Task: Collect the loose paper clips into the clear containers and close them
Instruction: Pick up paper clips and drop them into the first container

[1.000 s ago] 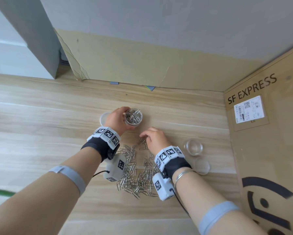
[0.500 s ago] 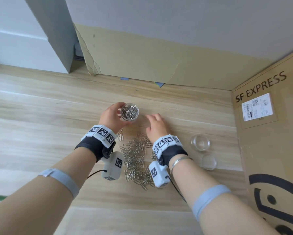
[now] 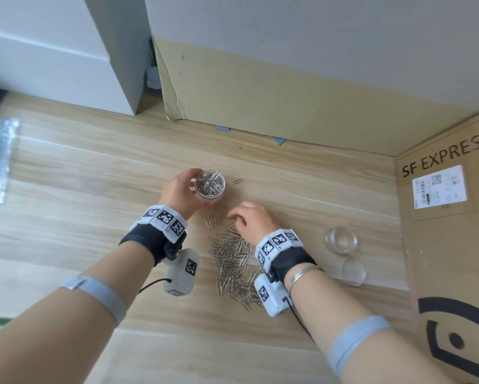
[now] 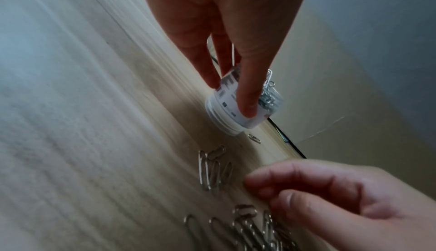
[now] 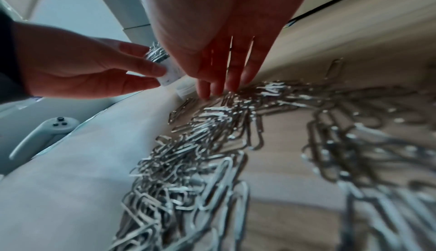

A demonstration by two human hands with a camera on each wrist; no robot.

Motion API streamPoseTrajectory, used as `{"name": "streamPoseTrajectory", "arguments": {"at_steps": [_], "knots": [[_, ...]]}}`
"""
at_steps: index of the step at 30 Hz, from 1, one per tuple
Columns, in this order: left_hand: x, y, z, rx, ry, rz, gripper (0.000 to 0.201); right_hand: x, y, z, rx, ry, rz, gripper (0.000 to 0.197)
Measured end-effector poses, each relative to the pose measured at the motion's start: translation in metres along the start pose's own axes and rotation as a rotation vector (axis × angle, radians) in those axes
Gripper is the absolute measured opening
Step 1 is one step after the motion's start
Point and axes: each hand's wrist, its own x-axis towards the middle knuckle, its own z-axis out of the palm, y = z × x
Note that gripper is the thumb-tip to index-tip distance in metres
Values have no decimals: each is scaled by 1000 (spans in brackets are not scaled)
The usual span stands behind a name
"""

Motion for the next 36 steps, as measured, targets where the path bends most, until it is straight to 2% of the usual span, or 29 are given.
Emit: {"name": "streamPoseTrajectory", "arguments": {"at_steps": [1, 2, 5, 8, 11, 16, 18, 22, 29, 36], "knots": [[0, 1, 3, 7, -14, 9, 69, -2, 4, -3, -37, 25, 12, 33], [0, 3, 5, 15, -26, 18, 69, -4, 10, -6, -100, 26, 34, 43], [0, 7, 15, 34, -60, 27, 71, -15, 18, -11, -250, -93, 115, 89], [1, 12, 24, 37, -95, 25, 73, -26, 19, -3, -299, -141, 65, 98], [1, 16, 32, 46, -118, 50, 73, -30, 19, 4, -253, -146, 23, 86], [1, 25, 45, 82, -162, 76, 72, -32, 22, 6, -153, -90, -25, 35], [2, 30, 49, 108, -156, 108, 71, -32, 24, 4, -136, -73, -30, 24], [4, 44, 60, 119, -165, 193, 70, -31, 28, -1, -86, -36, -10, 18], [12, 41, 69, 179, -191, 155, 69, -35, 38, -24, -16, 77, 107, 15], [12, 40, 72, 193, -196, 174, 65, -13, 26, -53, 105, 343, 86, 15]]}}
